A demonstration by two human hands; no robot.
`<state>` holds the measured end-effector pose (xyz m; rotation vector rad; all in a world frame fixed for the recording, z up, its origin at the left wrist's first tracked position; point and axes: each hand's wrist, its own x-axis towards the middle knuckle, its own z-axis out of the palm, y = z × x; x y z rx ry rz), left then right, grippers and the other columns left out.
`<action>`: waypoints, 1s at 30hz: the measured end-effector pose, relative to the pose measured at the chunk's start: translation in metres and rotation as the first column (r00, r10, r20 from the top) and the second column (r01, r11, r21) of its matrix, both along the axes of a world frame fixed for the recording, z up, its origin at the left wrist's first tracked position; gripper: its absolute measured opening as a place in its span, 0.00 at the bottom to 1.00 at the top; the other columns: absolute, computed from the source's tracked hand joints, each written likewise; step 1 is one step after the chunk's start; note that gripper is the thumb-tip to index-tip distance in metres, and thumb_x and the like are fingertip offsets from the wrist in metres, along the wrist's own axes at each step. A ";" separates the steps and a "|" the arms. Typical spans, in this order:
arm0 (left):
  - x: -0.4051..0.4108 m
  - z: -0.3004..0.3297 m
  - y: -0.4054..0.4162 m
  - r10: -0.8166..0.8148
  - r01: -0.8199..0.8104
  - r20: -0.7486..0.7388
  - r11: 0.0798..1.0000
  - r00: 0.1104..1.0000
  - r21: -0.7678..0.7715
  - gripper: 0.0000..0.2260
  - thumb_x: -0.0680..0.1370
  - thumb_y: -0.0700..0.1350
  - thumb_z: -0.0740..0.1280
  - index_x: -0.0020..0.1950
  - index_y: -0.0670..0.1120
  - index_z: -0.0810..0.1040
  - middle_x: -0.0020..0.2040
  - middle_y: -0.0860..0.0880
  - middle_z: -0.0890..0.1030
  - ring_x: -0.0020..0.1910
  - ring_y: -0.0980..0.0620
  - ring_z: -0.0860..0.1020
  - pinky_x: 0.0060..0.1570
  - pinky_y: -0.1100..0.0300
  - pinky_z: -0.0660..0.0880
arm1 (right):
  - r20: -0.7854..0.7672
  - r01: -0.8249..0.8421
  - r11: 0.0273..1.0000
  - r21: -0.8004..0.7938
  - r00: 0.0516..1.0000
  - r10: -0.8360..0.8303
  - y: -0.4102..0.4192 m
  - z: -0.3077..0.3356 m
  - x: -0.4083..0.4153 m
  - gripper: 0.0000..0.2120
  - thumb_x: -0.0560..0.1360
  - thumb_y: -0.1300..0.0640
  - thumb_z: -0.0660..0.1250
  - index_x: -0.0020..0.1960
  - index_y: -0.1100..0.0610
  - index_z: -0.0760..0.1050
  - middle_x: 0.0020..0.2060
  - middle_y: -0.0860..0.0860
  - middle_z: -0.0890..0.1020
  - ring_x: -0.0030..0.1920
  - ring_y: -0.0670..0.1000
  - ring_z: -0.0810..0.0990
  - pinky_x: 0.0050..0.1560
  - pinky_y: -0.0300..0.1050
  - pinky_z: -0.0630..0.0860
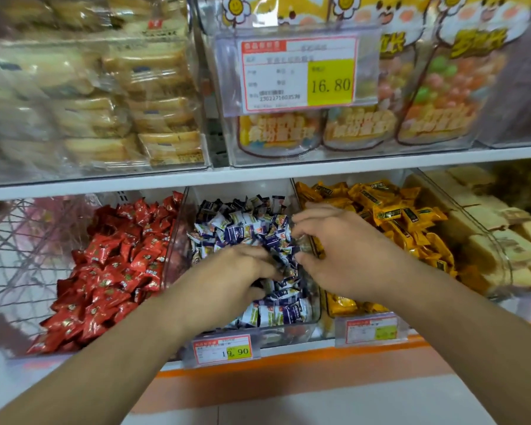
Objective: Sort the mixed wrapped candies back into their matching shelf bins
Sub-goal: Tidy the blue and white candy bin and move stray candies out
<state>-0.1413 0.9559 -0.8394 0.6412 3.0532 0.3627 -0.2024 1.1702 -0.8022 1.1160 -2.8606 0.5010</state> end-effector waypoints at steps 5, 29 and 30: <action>-0.028 -0.006 0.004 -0.115 0.113 0.005 0.962 0.993 -0.249 0.17 0.77 0.47 0.74 0.64 0.59 0.82 0.64 0.61 0.78 0.65 0.56 0.73 0.64 0.54 0.74 | 0.033 0.029 0.999 -0.020 0.999 -0.028 -0.001 0.002 0.000 0.16 0.81 0.51 0.68 0.67 0.52 0.78 0.72 0.44 0.73 0.75 0.45 0.64 0.73 0.36 0.59; -0.027 -0.008 -0.002 0.055 -0.042 0.058 0.979 0.997 -0.199 0.12 0.76 0.47 0.75 0.58 0.59 0.84 0.55 0.59 0.82 0.54 0.56 0.81 0.54 0.54 0.81 | 0.087 0.063 0.998 -0.021 0.994 -0.061 -0.002 0.002 0.001 0.12 0.80 0.52 0.69 0.62 0.52 0.79 0.67 0.45 0.74 0.70 0.49 0.71 0.71 0.50 0.72; -0.026 -0.007 0.000 0.047 -0.036 0.043 0.976 0.998 -0.216 0.10 0.76 0.47 0.74 0.56 0.58 0.85 0.54 0.58 0.82 0.53 0.54 0.81 0.54 0.53 0.80 | 0.089 0.063 0.998 -0.024 0.994 -0.061 -0.002 0.002 0.001 0.12 0.80 0.52 0.69 0.62 0.52 0.79 0.68 0.45 0.74 0.70 0.49 0.71 0.71 0.50 0.72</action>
